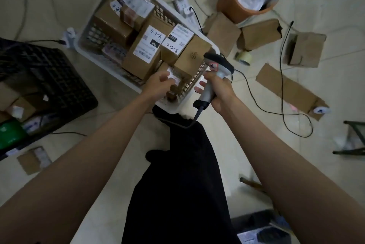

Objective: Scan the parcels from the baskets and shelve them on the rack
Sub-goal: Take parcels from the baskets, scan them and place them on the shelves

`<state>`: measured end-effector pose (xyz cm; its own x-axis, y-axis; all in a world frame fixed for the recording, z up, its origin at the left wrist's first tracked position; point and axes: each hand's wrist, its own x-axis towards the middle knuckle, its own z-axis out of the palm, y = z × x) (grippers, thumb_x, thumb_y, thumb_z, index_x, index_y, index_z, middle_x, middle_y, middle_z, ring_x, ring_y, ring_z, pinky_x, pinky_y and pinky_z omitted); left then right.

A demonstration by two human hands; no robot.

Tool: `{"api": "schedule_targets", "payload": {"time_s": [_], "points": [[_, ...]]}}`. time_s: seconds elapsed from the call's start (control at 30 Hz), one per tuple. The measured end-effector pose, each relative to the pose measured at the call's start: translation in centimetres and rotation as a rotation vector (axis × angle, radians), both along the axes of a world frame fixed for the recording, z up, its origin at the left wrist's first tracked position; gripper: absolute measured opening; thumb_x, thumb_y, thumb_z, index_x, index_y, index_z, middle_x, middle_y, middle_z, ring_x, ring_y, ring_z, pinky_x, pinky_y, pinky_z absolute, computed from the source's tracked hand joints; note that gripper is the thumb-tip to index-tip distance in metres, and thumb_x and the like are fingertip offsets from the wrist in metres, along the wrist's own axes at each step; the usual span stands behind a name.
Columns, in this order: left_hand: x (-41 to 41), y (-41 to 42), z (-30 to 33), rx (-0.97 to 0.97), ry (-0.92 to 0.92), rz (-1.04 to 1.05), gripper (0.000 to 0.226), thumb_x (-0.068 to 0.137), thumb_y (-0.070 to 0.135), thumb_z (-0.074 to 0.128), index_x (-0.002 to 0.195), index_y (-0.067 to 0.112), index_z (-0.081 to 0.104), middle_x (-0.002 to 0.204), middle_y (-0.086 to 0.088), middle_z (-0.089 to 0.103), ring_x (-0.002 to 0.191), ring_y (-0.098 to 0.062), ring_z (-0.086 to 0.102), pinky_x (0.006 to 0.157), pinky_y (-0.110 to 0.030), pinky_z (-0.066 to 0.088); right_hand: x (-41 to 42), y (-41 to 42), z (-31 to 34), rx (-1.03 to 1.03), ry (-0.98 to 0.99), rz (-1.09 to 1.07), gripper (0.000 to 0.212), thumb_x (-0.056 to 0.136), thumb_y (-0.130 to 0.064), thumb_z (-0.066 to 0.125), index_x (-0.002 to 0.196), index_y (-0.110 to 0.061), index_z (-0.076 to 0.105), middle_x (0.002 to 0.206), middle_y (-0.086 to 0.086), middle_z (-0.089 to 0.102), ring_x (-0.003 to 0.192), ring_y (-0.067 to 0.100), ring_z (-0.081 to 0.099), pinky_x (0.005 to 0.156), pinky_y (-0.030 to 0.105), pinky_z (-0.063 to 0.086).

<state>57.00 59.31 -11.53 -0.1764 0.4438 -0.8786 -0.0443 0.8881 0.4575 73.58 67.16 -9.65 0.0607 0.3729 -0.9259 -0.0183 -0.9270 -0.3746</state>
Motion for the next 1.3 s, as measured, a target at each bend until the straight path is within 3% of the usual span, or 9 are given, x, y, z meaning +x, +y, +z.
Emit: {"api": "schedule_targets", "payload": {"time_s": [0.1,0.23,0.37,0.43,0.6,0.67,1.03,1.2,1.3], "points": [[0.1,1.8,-3.7,0.013,0.015,-0.042,0.057,0.101,0.028,0.058,0.154,0.019,0.038,0.154,-0.003,0.043,0.136,-0.023,0.047,0.111,-0.046,0.044,-0.3,0.6,-3.8,0.0,-0.004,-0.022,0.015,0.094,-0.004,0.066,0.108,-0.005,0.063,0.091,0.006,0.063,0.079,0.021,0.061,0.09,0.055,0.058],[0.0,3.9,-8.2,0.001,0.006,-0.033,0.063,0.1,0.028,0.058,0.157,0.016,0.033,0.156,-0.001,0.041,0.139,-0.02,0.043,0.112,-0.037,0.04,-0.6,1.4,-7.7,-0.001,-0.011,-0.033,0.031,0.093,-0.007,0.067,0.123,-0.001,0.062,0.106,0.017,0.066,0.093,0.031,0.065,0.096,0.059,0.054],[0.2,5.0,-11.2,-0.024,-0.046,-0.034,0.046,0.1,0.03,0.057,0.145,0.021,0.052,0.122,0.009,0.062,0.113,-0.009,0.058,0.084,-0.022,0.045,-0.6,1.8,-10.3,0.012,0.016,-0.066,0.029,0.094,-0.008,0.067,0.122,-0.003,0.064,0.122,0.021,0.07,0.114,0.037,0.067,0.099,0.055,0.054],[0.7,4.9,-12.0,-0.023,-0.077,-0.038,0.047,0.099,0.029,0.058,0.145,0.023,0.051,0.125,0.006,0.06,0.114,-0.011,0.056,0.087,-0.025,0.043,-0.7,1.7,-10.9,0.014,0.053,-0.078,0.027,0.094,-0.007,0.067,0.121,-0.004,0.063,0.124,0.022,0.069,0.117,0.038,0.066,0.099,0.055,0.055],[2.3,4.0,-11.3,0.017,-0.089,0.032,0.051,0.096,0.026,0.062,0.145,0.02,0.048,0.117,0.005,0.059,0.096,-0.002,0.056,0.05,-0.005,0.044,-0.7,0.7,-9.9,0.034,0.061,-0.052,0.032,0.095,-0.007,0.066,0.127,-0.002,0.063,0.114,0.017,0.072,0.103,0.033,0.07,0.097,0.055,0.056],[2.4,3.5,-10.6,0.035,-0.083,0.064,0.047,0.096,0.027,0.063,0.141,0.021,0.05,0.117,0.006,0.059,0.094,-0.001,0.056,0.045,-0.003,0.041,-0.4,0.1,-8.9,0.053,0.069,-0.029,0.028,0.096,-0.009,0.067,0.123,-0.005,0.064,0.107,0.01,0.073,0.097,0.027,0.07,0.098,0.054,0.055],[2.6,-1.0,-3.1,0.138,-0.03,0.192,0.036,0.094,0.033,0.068,0.124,0.024,0.051,0.117,0.009,0.056,0.099,0.006,0.055,0.073,-0.013,0.049,0.7,-4.0,-0.1,0.111,0.148,-0.011,0.008,0.097,-0.01,0.066,0.104,-0.011,0.069,0.101,0.004,0.074,0.098,0.022,0.071,0.091,0.044,0.06],[2.2,-4.5,3.0,0.207,0.028,0.357,0.03,0.089,0.034,0.072,0.109,0.023,0.053,0.124,-0.002,0.06,0.117,-0.016,0.06,0.096,-0.037,0.054,0.2,-6.0,6.4,0.152,0.174,0.085,0.015,0.096,-0.01,0.066,0.111,-0.01,0.069,0.102,0.003,0.074,0.104,0.028,0.071,0.087,0.042,0.062],[1.3,-6.8,8.2,0.252,0.026,0.464,0.033,0.082,0.041,0.073,0.103,0.027,0.052,0.125,-0.001,0.06,0.12,-0.016,0.059,0.101,-0.044,0.052,-0.5,-7.2,11.4,0.185,0.223,0.156,0.016,0.097,-0.01,0.065,0.113,-0.011,0.068,0.106,0.006,0.072,0.105,0.032,0.07,0.092,0.044,0.058]]}}
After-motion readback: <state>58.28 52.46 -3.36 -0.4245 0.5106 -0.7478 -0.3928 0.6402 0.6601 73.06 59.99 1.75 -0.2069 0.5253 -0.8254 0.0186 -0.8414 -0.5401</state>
